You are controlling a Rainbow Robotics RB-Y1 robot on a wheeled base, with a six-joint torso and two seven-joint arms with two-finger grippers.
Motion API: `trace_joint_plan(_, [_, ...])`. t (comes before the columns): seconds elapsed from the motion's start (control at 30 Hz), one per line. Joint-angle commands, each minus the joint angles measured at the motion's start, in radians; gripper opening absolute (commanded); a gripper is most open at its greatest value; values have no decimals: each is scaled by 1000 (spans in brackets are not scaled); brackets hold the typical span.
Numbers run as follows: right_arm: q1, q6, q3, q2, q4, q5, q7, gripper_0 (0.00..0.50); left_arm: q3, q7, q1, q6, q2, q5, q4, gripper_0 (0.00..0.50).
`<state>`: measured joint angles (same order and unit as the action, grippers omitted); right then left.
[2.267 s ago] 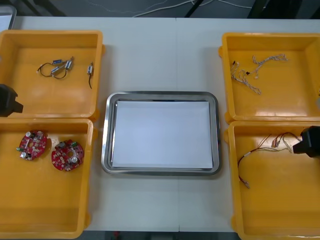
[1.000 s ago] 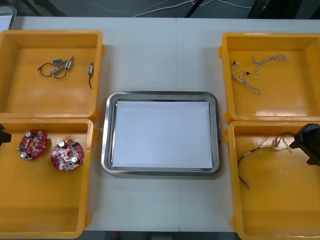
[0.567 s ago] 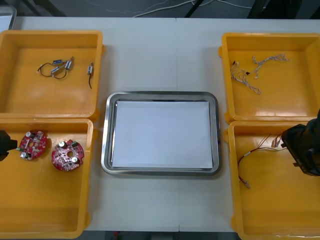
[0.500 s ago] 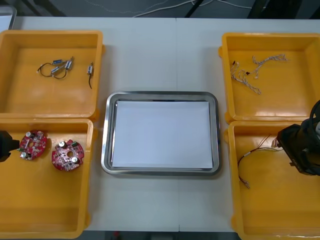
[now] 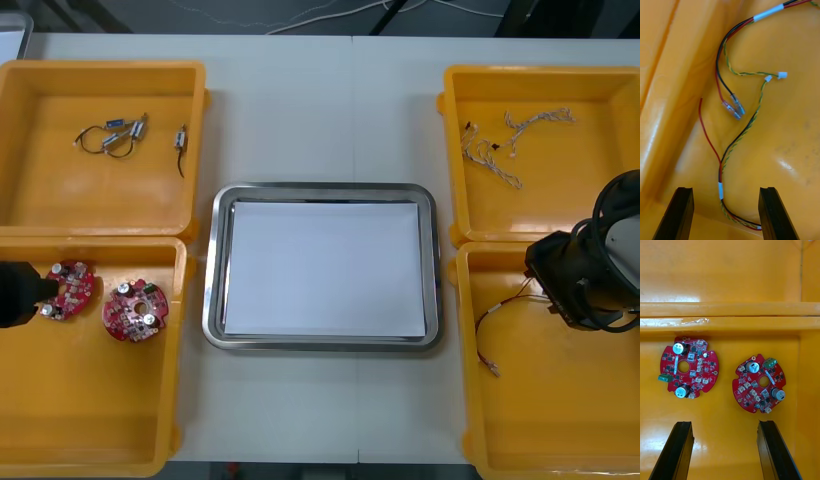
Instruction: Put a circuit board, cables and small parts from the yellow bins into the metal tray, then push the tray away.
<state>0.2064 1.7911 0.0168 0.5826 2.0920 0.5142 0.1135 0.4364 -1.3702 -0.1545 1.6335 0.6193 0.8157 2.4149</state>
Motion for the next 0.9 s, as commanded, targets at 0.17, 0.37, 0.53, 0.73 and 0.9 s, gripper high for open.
trace_joint_plan(0.17, [41, -67, 37, -32, -58, 7, 25, 500, 11, -291, 56, 77, 69, 46, 33, 500])
trace_joint_plan(0.37, [39, -72, 94, -33, -69, -43, 28, 500, -2, -415, 118, 121, 111, 72, -5, 500])
trace_joint_plan(0.53, [25, -72, 101, -47, -69, -39, 29, 500, 16, -603, 167, 120, 145, 148, -123, 500])
trace_joint_plan(0.73, [1, -84, 101, -53, -69, -31, 43, 500, 15, -846, 208, 83, 171, 166, -237, 500])
trace_joint_plan(0.9, [-22, -99, 101, -58, -69, -25, 52, 500, 10, -1023, 208, 37, 215, 183, -298, 500])
